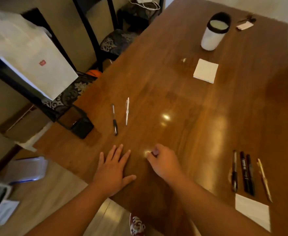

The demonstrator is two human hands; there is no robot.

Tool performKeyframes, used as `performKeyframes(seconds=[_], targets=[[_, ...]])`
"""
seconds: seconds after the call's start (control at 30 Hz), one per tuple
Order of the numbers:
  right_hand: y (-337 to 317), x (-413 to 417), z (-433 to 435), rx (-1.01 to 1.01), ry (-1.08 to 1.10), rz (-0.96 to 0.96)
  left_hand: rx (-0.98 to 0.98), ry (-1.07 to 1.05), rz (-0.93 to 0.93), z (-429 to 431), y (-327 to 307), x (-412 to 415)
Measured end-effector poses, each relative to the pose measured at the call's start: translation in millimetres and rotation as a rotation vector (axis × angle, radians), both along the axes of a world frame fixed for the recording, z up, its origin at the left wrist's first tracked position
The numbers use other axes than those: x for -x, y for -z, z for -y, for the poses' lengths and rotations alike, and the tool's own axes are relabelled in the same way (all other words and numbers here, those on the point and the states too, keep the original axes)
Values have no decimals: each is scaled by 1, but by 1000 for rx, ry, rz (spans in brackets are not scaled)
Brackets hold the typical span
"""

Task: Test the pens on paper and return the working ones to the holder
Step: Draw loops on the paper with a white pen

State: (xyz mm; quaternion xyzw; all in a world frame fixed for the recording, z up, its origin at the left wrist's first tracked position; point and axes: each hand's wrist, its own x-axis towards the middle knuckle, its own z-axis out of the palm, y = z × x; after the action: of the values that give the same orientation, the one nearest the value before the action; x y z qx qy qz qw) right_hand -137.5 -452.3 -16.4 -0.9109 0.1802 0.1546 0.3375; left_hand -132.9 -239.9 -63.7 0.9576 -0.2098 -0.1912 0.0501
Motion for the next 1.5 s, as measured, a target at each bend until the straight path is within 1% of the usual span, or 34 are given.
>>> performKeyframes(seconds=[0.2, 0.4, 0.63, 0.8, 1.0, 1.1, 1.23, 1.33, 1.4, 1.5], targets=[[14, -103, -33, 82, -67, 23, 12, 34, -14, -2, 9, -9], [18, -179, -57, 98, -42, 48, 6, 48, -95, 0, 3, -12], [18, -231, -72, 185, -1, 31, 15, 68, -114, -1, -1, -14], [18, -236, -73, 210, -29, -23, 19, 64, -88, -2, 0, -13], [11, -199, -60, 221, -87, -84, -8, 62, -68, 0, 0, -13], [4, -167, -49, 201, -50, -121, -17, 48, -40, 2, 1, -10], [-3, -106, -23, 63, -2, -180, 13, 10, -57, 6, -3, -9], [-6, -40, 8, -105, 128, -131, 15, -7, -57, 19, -13, 3], [-6, 7, 33, -185, 246, -105, 76, 15, -63, 33, -20, 19], [-12, 80, 71, -304, 379, -106, 201, 121, -104, 60, -30, 50]])
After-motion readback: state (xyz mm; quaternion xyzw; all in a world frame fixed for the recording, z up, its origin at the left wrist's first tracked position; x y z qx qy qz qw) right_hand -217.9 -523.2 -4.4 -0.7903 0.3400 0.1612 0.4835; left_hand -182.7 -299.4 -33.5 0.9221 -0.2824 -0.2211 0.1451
